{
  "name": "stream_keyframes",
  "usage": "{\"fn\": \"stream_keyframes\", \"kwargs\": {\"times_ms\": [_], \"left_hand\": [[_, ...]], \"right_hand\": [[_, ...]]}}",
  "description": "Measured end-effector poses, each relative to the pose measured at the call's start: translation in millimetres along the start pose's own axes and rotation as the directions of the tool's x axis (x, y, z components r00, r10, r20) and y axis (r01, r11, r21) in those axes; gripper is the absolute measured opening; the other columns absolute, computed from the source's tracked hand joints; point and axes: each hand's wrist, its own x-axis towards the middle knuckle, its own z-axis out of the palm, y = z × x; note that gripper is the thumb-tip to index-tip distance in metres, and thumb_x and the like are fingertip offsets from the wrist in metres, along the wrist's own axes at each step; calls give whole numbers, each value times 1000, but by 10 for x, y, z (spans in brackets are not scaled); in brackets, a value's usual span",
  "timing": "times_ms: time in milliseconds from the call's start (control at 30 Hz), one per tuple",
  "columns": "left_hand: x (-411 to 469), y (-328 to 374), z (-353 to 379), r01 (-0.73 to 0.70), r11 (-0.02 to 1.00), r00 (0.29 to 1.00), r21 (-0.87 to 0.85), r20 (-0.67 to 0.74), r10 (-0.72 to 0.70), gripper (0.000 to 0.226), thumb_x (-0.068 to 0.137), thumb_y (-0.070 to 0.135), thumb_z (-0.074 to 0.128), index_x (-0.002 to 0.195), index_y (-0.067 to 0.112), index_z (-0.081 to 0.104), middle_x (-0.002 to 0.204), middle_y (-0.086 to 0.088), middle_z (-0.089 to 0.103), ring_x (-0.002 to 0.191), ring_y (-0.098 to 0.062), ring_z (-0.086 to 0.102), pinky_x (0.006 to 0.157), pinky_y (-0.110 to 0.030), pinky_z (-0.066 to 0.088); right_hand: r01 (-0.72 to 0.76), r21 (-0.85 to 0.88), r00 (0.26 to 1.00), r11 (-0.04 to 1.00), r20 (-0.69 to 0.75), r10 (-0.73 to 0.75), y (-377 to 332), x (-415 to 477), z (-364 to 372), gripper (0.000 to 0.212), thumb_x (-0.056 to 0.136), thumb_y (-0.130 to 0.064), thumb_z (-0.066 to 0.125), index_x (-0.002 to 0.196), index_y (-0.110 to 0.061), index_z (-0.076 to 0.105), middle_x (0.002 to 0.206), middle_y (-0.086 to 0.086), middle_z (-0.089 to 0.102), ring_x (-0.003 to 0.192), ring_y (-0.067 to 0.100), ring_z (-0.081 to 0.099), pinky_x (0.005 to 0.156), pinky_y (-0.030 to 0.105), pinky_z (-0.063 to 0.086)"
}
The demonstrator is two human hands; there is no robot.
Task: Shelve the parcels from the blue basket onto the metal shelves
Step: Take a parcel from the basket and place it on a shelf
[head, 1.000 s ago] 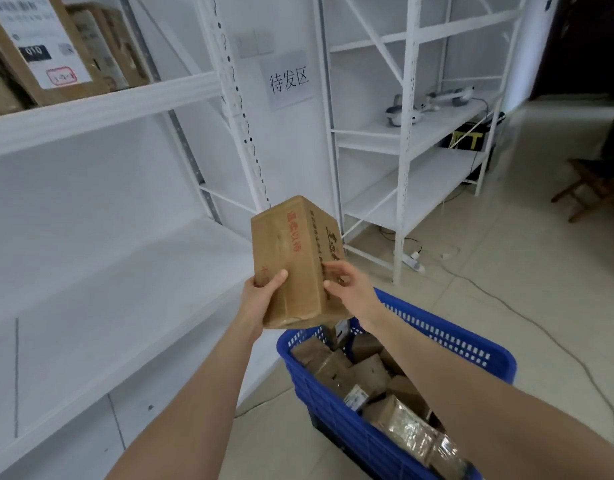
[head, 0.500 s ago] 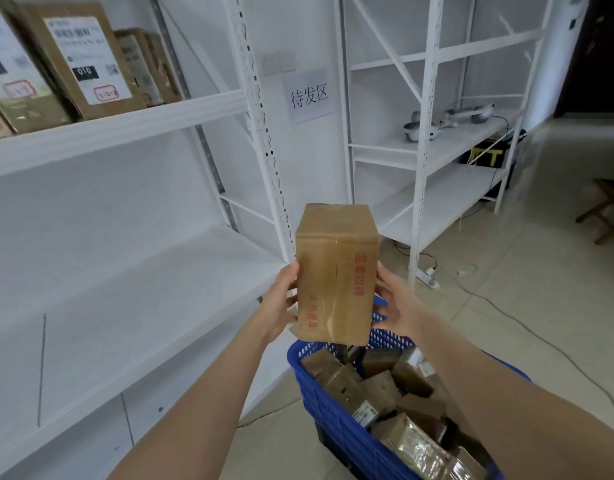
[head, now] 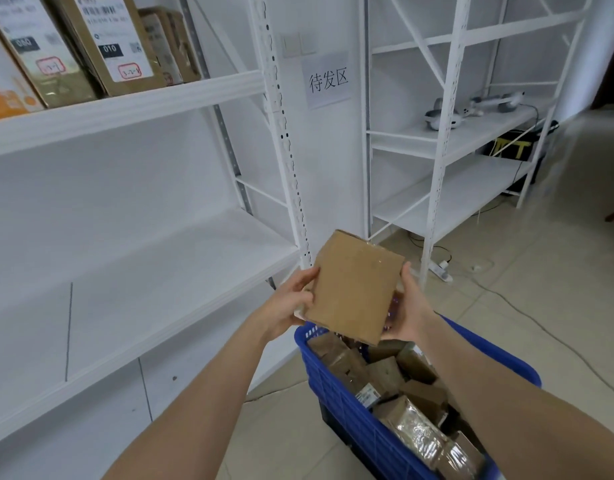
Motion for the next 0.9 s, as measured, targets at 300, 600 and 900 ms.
{"fn": "stream_keyframes", "kwargs": {"times_ms": [300, 600, 900], "left_hand": [[-238, -292, -73, 74, 986, 977, -147, -185, -101, 76, 69, 65, 63, 130, 20, 53, 131, 6, 53, 128, -18, 43, 102, -65, 35], [-511, -318, -302, 73, 982, 958, -172, -261, -117, 50, 89, 57, 50, 129, 27, 53, 125, 1, 54, 124, -24, 45, 99, -61, 39], [-1084, -699, -1073, 76, 976, 955, -204, -267, -130, 24, 94, 26, 42, 111, 21, 59, 109, 2, 56, 107, -21, 52, 90, -49, 47]], "right_hand": [[-26, 22, 992, 999, 128, 23, 273, -77, 52, 63, 76, -57, 62, 123, -15, 61, 149, 21, 34, 141, 31, 31, 105, 52, 35], [32, -82, 990, 996, 138, -21, 565, -113, 464, 30, 89, -44, 50, 105, -21, 61, 65, 0, 56, 70, 19, 48, 73, 33, 43], [48, -166, 991, 985, 130, -26, 1270, -102, 1154, 42, 85, -36, 61, 121, -15, 56, 116, 8, 62, 118, 29, 56, 98, 53, 44]]}}
